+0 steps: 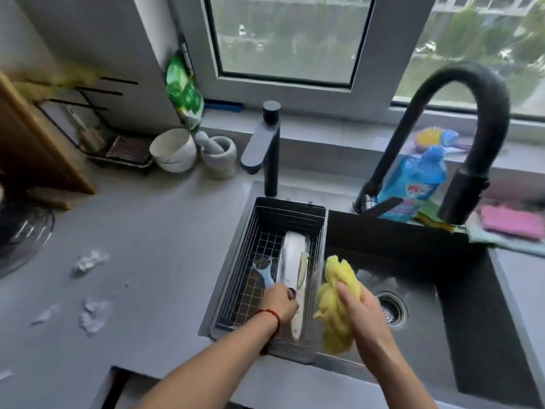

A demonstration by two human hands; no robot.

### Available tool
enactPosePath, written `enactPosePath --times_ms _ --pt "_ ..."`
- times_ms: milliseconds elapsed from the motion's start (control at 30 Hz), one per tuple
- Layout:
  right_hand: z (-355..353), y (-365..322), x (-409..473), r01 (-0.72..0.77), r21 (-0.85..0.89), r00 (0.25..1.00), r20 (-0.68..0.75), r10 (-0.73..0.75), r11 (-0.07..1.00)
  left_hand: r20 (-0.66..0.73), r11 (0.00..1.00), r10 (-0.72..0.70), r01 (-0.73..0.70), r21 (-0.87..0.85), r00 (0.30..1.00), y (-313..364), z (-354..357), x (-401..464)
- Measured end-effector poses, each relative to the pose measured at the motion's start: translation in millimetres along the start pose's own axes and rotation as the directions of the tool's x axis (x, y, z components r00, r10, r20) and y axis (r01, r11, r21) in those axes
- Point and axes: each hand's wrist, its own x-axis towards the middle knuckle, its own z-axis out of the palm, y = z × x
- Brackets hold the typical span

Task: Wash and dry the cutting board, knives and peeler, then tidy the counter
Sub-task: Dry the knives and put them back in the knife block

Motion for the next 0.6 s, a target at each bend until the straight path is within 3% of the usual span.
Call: enactPosePath --times_ms 167,400,500,600 --pt "-39.6 -4.0 16.5 0.024 -0.034 1.000 -0.001 -0.024 0.999 -0.179 0.982 0.015 0.020 0.189 0.984 34.0 44.2 76.6" --pt "-57.7 -0.8 29.8 0.093 -0.178 0.996 0.012 -0.092 0.980 -0.195 0.919 -0.046 0.118 0.376 0.980 42.8 55.9 124.5" --pt "-56.0 -9.2 32.8 0.190 -0.361 0.982 0.050 -0.185 0.913 -0.195 0.957 -0.107 0.155 0.246 0.975 39.4 45.1 108.6" --pt "-43.2 -21.5 39.2 0.318 -0.460 0.946 0.101 -0.307 0.829 -0.177 0.999 -0.044 0.045 0.004 0.983 24.0 24.2 67.5"
